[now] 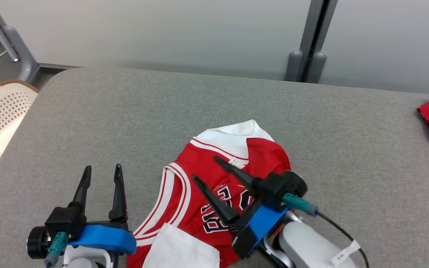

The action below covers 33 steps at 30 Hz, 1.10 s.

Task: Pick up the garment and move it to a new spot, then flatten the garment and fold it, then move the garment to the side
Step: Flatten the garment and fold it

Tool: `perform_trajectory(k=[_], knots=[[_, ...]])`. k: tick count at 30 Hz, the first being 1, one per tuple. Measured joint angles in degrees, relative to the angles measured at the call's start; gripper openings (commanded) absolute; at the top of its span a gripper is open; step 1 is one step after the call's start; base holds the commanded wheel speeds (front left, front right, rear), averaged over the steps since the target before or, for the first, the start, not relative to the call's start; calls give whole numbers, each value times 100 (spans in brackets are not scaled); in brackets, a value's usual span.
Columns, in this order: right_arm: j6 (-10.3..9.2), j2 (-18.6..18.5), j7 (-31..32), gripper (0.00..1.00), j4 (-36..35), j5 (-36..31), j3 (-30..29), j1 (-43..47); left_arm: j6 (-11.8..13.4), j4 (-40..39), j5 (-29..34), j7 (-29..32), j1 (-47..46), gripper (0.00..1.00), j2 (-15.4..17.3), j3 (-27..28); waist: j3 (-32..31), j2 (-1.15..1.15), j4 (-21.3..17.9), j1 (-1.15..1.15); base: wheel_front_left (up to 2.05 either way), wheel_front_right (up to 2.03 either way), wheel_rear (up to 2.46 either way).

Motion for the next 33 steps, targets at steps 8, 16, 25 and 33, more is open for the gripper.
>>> perform_trajectory(k=[8,16,25,33], knots=[[-1,-113,-1,100,-487,-1025,-2109,734,-20,-37,114,0,116,100,-1,151,-101,0,-379,0,0,0,0],[-1,-252,-1,100,-1183,-1427,-3638,1947,-58,-51,201,0,210,100,-2,219,-192,0,-606,0,0,0,0],[-1,-85,-1,100,-1488,-1536,-4113,2873,-79,-55,254,0,250,100,-2,243,-225,0,-686,-1,0,0,0],[-1,-33,-1,100,-1439,-1589,-4031,2858,-89,-51,277,0,252,100,-2,209,-202,0,-667,-1,0,0,0]])
